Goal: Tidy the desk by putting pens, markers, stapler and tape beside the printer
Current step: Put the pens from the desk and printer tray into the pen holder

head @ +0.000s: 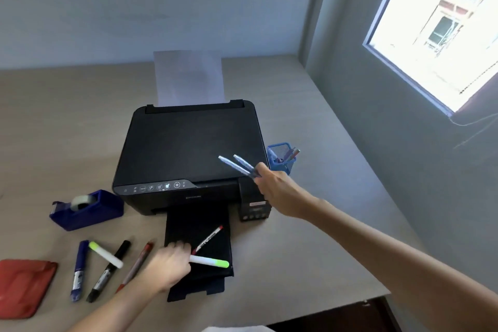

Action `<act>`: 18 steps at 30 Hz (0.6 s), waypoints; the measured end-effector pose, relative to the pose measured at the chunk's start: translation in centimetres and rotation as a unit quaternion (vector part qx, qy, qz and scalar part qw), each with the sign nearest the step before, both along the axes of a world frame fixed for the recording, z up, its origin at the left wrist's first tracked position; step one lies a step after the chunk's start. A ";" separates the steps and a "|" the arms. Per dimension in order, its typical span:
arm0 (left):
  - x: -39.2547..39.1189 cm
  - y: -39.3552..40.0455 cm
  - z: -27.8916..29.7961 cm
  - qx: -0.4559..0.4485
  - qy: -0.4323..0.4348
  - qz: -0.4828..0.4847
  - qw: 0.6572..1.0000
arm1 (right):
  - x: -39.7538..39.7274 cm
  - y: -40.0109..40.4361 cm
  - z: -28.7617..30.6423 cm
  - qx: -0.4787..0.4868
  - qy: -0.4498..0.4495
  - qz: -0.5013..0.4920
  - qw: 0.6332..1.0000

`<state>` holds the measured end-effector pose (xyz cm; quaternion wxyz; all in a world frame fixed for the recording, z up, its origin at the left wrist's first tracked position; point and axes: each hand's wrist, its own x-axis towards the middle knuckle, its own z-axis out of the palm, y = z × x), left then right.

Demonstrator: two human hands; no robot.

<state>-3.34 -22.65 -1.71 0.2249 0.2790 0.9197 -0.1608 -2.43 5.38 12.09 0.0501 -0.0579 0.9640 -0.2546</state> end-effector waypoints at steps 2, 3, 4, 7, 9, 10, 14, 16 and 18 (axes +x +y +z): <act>0.0 0.3 1.5 0.013 -0.041 0.041 0.998 | -0.6 3.8 0.6 0.017 0.006 -0.056 0.998; 0.0 0.7 2.4 0.029 -0.066 0.064 0.995 | -0.9 6.2 0.2 0.019 -0.001 -0.081 0.997; 0.1 1.0 3.4 0.052 -0.090 0.085 0.991 | -1.2 8.4 -0.3 0.009 -0.013 -0.108 0.994; 0.4 1.7 7.3 0.137 -0.149 0.128 0.971 | -2.6 13.5 -2.4 -0.024 -0.054 -0.183 0.981; 0.4 2.8 11.6 0.189 -0.182 0.139 0.955 | -3.7 15.4 -3.7 -0.012 -0.084 -0.188 0.978; 0.2 3.6 14.1 0.213 -0.193 0.140 0.947 | -4.2 15.9 -4.0 0.000 -0.098 -0.179 0.979; -3.1 9.3 21.7 0.259 -0.159 0.120 0.945 | -6.3 16.5 -4.9 0.061 -0.135 -0.118 0.982; -5.6 13.6 23.2 0.223 -0.139 0.119 0.958 | -7.3 16.5 -5.2 0.075 -0.140 -0.095 0.983; -8.5 17.9 22.9 0.170 -0.133 0.123 0.969 | -7.9 16.3 -5.2 0.080 -0.139 -0.085 0.983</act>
